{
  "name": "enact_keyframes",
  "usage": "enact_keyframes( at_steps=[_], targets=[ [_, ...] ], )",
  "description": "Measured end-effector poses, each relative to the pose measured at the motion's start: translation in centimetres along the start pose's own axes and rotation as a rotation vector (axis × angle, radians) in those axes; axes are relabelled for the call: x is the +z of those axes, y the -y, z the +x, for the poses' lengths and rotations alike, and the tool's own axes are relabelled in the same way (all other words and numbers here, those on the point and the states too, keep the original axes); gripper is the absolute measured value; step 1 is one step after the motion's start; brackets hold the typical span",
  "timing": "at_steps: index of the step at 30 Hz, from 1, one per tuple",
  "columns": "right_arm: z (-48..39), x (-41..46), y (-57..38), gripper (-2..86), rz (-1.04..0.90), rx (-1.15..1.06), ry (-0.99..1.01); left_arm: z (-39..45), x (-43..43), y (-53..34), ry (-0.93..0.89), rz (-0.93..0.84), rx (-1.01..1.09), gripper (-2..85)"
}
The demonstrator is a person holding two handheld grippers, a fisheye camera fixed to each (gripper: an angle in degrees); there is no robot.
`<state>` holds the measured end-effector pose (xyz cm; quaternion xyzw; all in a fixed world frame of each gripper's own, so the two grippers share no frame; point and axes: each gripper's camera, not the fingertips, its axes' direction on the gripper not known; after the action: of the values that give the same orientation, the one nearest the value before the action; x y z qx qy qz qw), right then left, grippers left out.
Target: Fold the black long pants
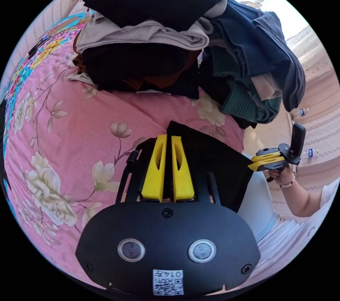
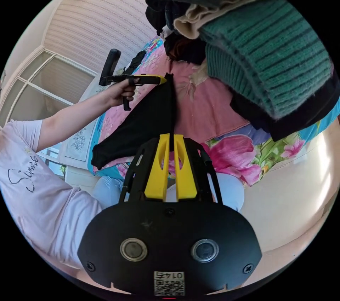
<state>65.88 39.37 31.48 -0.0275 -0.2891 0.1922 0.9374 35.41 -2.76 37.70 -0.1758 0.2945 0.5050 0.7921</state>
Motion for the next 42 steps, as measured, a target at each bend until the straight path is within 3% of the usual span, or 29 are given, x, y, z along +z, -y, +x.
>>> enact_keyframes(
  at_steps=[3,13,19,23,28,32,38,42],
  targets=[
    [-1.5,1.7,0.7,1.4,-0.046,0.024,-0.076,1.0,-0.5,0.0,0.020,-0.004,-0.011,2.3],
    [-10.9,2.9,0.5,3.5,-0.081,-0.079,-0.367,6.8,-10.3,-6.9,0.378,0.130,0.168,1.6],
    [-21.3,5.6,1.4,3.9,-0.074,-0.327,-0.438,8.0,-15.0,-15.1,0.458,0.206,0.069,0.7],
    [-30.3,10.2,3.0,1.9,-0.100,-0.553,-0.342,8.7,-17.3,-24.3,0.508,0.229,-0.039,0.3],
    [-42.2,18.7,4.3,0.0,-0.240,-0.812,-0.148,9.4,-16.9,-37.6,0.430,0.187,-0.241,-0.8],
    [-52.1,27.3,5.0,-0.3,-0.359,-1.010,-0.127,10.1,-14.9,-44.3,0.371,0.175,-0.415,-1.0],
    [-61.8,37.9,6.4,-0.4,-0.518,-1.147,-0.241,9.2,-12.9,-46.1,0.331,0.239,-0.519,-1.0],
    [-65.2,41.5,7.1,-0.4,-0.527,-1.169,-0.288,8.9,-10.6,-46.2,0.333,0.167,-0.525,-1.0]
  ],
)
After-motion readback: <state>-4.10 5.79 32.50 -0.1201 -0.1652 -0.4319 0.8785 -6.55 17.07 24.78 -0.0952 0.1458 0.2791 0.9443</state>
